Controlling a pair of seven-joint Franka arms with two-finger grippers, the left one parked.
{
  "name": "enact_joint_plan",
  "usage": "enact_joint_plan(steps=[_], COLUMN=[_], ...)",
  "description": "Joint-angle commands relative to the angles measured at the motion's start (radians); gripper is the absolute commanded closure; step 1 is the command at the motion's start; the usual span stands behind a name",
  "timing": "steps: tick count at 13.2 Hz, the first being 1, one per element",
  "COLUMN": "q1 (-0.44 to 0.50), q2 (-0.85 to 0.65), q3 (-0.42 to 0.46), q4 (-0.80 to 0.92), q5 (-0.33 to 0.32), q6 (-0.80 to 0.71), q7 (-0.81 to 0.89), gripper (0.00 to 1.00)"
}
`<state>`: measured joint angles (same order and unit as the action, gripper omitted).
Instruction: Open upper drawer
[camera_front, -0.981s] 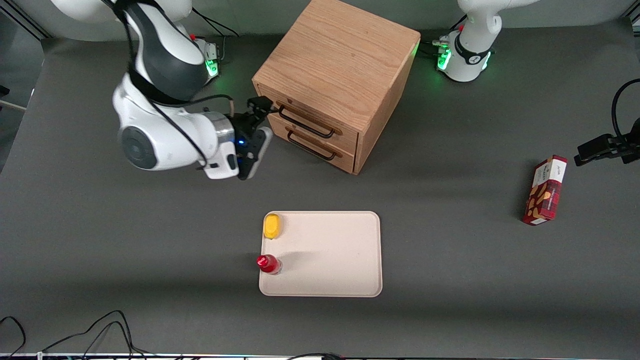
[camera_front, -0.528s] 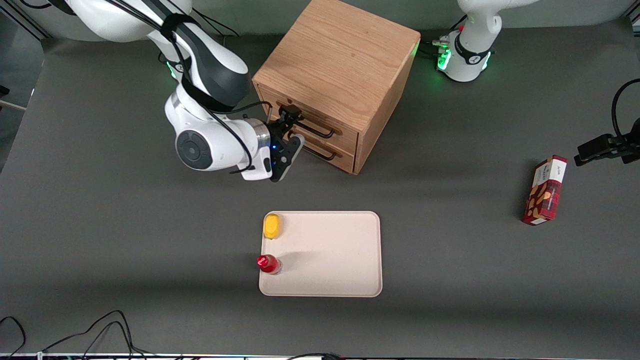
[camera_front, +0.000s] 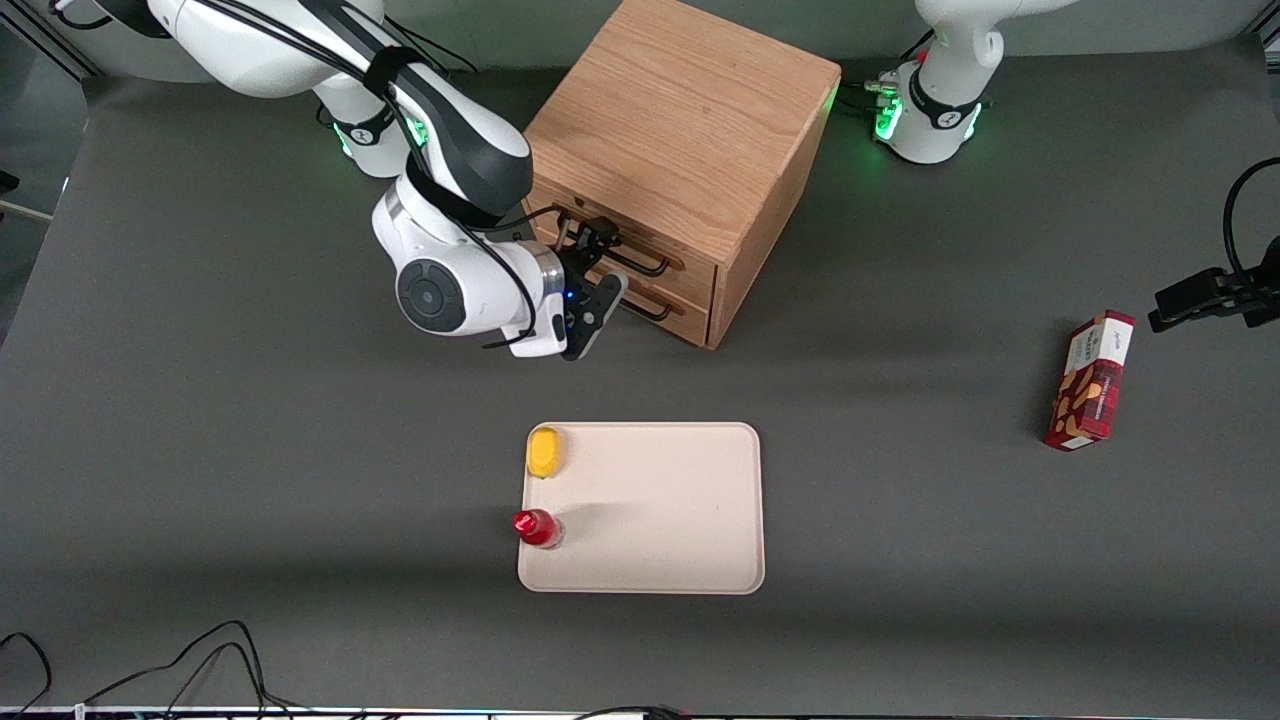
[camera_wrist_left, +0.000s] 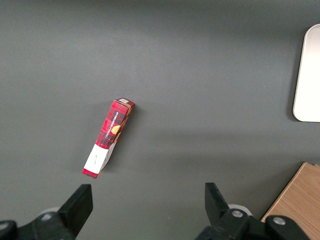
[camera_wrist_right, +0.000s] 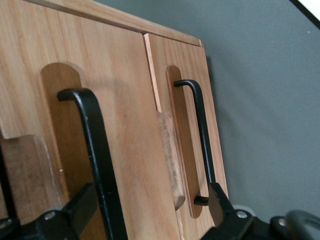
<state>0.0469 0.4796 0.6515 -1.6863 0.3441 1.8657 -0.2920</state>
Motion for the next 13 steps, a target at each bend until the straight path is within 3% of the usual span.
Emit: enact_joint_plan(steps=[1, 9, 13], q1=[-0.005, -0.022, -0.024], q2=[0.014, 0.138, 0.171], q3=[0.013, -0.024, -0.075], q4=[-0.007, 0.174, 0.259], q5=[-0.025, -0.12, -0.12], q6=[0.021, 0.009, -0.043], q7=[0.022, 0.024, 0.014], gripper=[0.0, 0.0, 0.0])
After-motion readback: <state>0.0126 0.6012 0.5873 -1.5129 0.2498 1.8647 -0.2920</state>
